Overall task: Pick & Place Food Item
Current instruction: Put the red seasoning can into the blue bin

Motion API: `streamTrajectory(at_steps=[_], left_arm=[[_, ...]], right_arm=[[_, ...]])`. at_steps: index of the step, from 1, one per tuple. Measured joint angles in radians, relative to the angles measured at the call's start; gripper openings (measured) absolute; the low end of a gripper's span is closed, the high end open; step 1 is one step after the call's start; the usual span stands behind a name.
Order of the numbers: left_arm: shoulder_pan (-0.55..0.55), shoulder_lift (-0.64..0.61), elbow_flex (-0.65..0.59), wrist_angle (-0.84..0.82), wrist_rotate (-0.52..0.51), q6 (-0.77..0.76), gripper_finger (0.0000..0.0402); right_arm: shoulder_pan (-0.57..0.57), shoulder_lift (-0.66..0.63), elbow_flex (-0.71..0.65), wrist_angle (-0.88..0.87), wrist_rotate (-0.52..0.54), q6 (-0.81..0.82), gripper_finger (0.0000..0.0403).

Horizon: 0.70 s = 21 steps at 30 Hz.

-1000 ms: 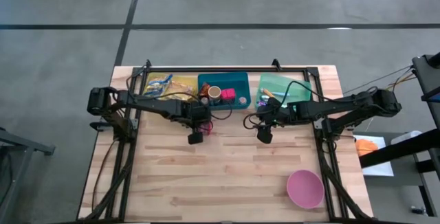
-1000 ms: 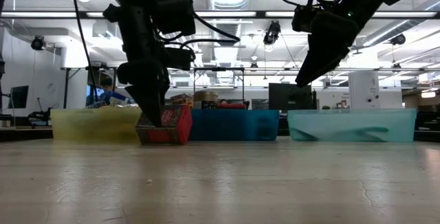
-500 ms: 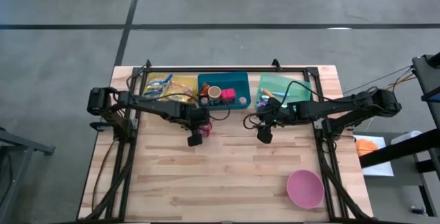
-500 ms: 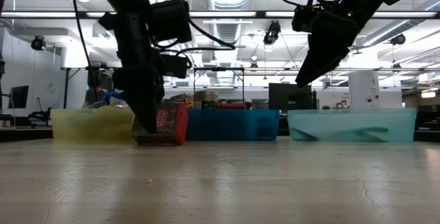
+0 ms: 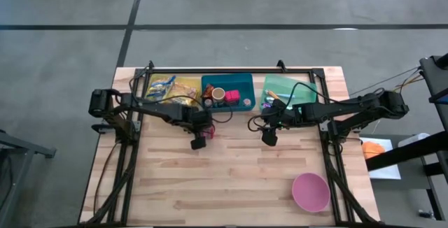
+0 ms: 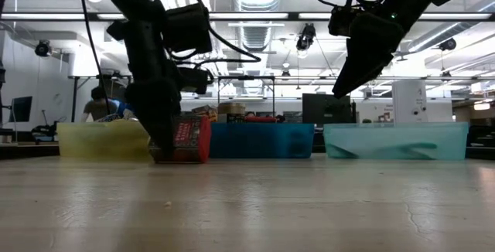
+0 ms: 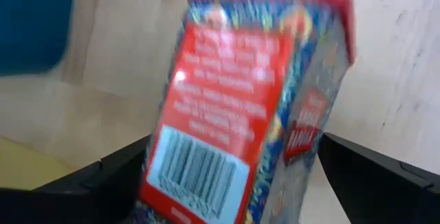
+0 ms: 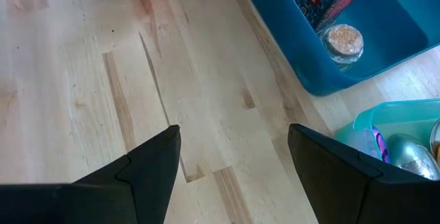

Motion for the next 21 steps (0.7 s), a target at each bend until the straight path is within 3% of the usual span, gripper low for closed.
streamTrajectory(at_steps=[6,14,21], left_arm=[[0.0,0.0,-0.024,0.045,0.0,-0.002,0.0345],[0.001,0.0,-0.023,0.074,-0.012,-0.002,0.0203],[0.001,0.0,-0.023,0.091,-0.011,-0.009,0.0196]], right_arm=[[0.0,0.0,0.0,0.0,0.0,0.0,0.0267],[0.0,0.0,0.0,0.0,0.0,0.0,0.0267],[0.0,0.0,0.0,0.0,0.0,0.0,0.0267]])
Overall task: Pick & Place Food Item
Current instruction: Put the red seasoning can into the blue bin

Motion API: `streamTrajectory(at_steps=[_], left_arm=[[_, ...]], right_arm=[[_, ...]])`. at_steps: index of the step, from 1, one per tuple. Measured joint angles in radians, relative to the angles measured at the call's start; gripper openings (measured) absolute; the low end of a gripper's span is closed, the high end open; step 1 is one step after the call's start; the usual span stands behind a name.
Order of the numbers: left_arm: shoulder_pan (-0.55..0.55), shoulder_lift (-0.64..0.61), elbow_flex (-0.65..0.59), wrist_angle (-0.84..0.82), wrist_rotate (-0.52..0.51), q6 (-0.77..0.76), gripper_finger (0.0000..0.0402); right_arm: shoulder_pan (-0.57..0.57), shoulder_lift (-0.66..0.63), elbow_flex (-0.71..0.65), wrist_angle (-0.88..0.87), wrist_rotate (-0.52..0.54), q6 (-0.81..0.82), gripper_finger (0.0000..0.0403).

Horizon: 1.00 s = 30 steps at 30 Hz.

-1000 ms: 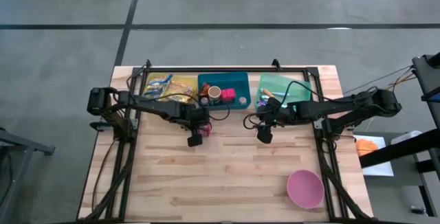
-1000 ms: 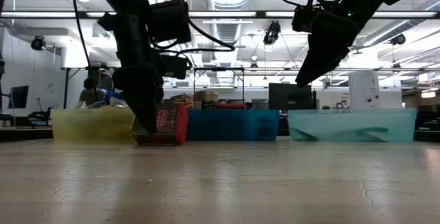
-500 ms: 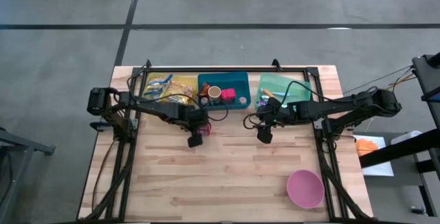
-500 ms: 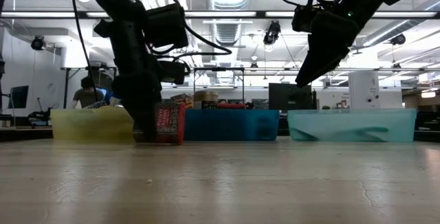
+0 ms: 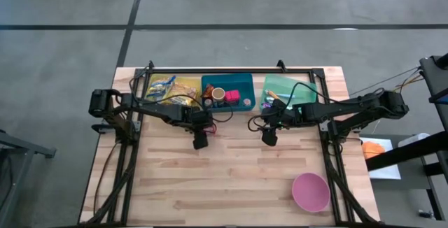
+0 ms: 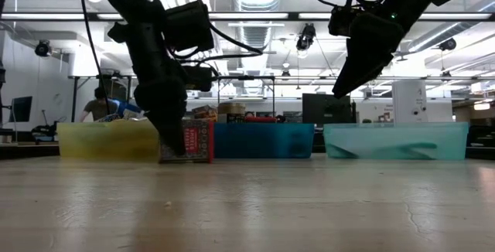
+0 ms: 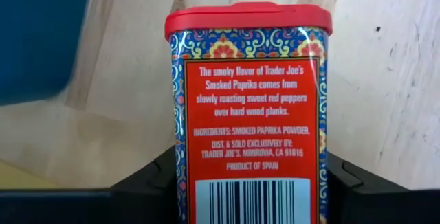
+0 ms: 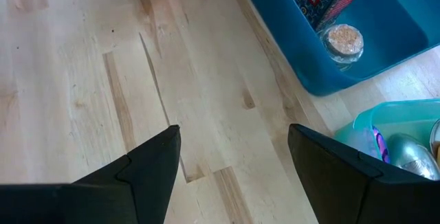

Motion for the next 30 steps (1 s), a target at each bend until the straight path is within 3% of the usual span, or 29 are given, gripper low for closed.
streamTrajectory(at_steps=[7,11,25,30], left_arm=[[-0.001,0.0,0.0,-0.002,-0.001,-0.005,0.0202],[-0.001,0.0,0.0,-0.002,-0.065,-0.051,0.0225],[0.0,0.0,0.0,-0.099,-0.108,-0.328,0.0235],[-0.008,0.0,0.0,-0.096,-0.132,-0.312,0.0235]], right_arm=[[0.0,0.0,0.0,0.0,0.0,0.0,0.0267],[0.0,0.0,0.0,0.0,0.0,0.0,0.0267],[0.0,0.0,0.0,0.0,0.0,0.0,0.0267],[0.0,0.0,0.0,0.0,0.0,0.0,0.0267]])
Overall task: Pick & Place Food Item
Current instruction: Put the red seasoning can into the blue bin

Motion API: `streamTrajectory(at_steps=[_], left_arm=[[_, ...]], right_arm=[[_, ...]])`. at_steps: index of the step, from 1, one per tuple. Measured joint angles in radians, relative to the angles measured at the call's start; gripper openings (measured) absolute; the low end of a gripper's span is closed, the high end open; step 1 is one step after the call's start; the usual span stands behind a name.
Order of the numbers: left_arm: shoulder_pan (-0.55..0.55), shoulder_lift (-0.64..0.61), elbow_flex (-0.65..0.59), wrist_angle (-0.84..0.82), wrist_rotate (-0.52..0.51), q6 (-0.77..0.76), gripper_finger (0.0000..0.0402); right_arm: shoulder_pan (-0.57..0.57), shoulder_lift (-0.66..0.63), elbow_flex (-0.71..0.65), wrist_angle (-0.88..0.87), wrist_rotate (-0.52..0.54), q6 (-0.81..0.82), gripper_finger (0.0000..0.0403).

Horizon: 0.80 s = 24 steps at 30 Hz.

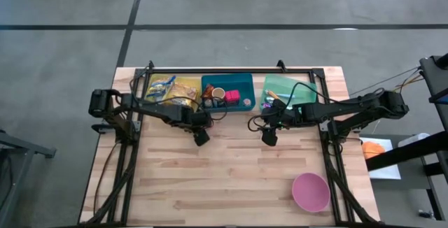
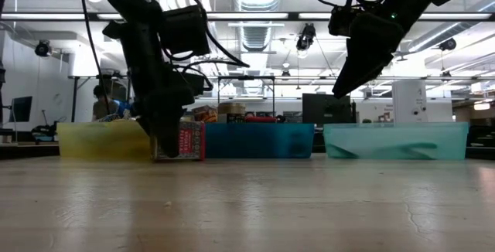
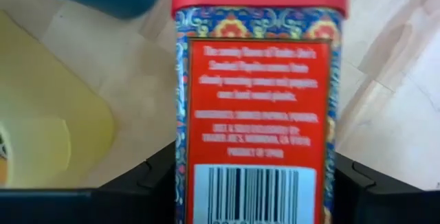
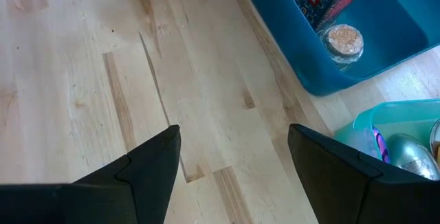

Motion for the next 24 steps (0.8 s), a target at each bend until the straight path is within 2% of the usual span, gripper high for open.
streamTrajectory(at_steps=[10,21,24], left_arm=[[-0.017,0.0,0.0,0.005,-0.068,0.008,0.0236],[-0.017,0.0,0.0,-0.003,-0.029,-0.018,0.0236],[-0.017,0.0,0.0,0.001,-0.023,-0.037,0.0222]], right_arm=[[0.0,0.0,0.0,0.0,0.0,0.0,0.0267],[0.0,0.0,0.0,0.0,0.0,0.0,0.0267],[0.0,0.0,0.0,0.0,0.0,0.0,0.0267]])
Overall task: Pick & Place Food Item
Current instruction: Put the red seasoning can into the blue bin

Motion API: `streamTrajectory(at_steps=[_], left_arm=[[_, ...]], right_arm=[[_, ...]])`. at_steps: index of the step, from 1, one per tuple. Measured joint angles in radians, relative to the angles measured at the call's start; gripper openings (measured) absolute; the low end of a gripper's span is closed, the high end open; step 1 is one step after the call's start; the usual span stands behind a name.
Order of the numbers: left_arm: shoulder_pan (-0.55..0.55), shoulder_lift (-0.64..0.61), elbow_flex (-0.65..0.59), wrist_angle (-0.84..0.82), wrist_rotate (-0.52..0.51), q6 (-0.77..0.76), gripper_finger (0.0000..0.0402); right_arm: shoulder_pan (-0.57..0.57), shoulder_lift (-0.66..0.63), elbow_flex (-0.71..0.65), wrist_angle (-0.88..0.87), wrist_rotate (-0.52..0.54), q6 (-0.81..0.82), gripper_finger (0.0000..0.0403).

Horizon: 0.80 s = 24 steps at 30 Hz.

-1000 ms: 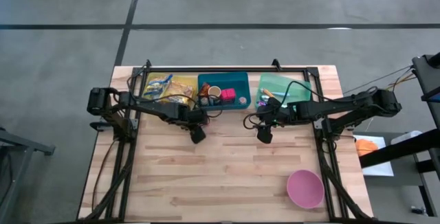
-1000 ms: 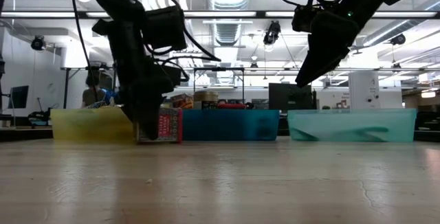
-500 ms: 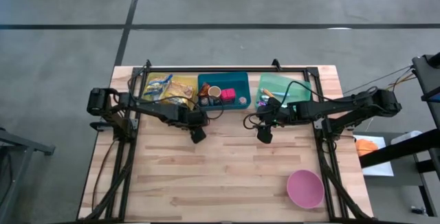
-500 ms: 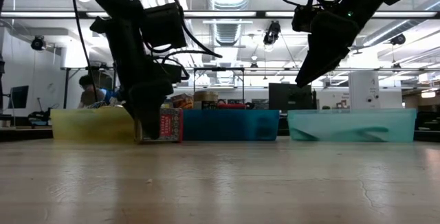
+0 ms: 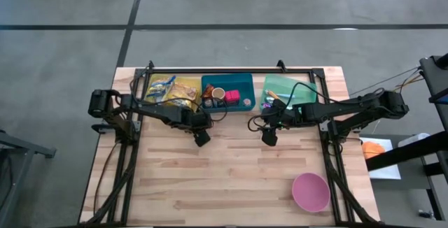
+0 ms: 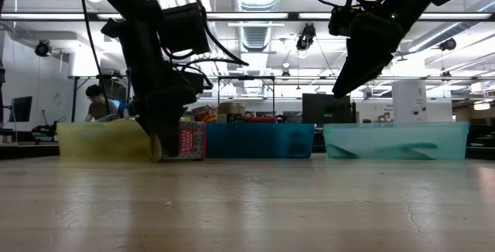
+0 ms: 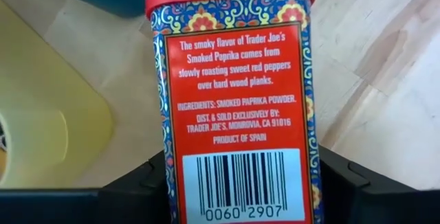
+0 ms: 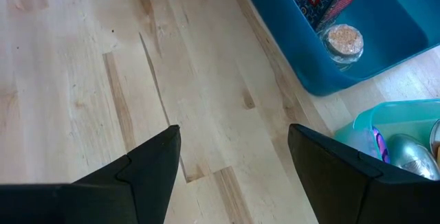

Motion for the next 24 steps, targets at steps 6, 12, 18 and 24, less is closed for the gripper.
streamTrajectory(at_steps=[6,12,18,24], left_arm=[[0.0,-0.012,0.0,0.006,0.05,0.006,0.0207],[-0.001,-0.015,0.008,0.015,0.081,0.019,0.0207],[-0.015,-0.02,0.042,0.015,0.14,0.042,0.0207],[-0.054,-0.038,0.087,0.013,0.192,0.073,0.0207]], right_arm=[[0.0,0.0,0.0,0.0,0.0,0.0,0.0267],[0.0,0.0,0.0,0.0,0.0,0.0,0.0267],[0.0,0.0,0.0,0.0,0.0,0.0,0.0267],[0.0,0.0,0.0,0.0,0.0,0.0,0.0267]])
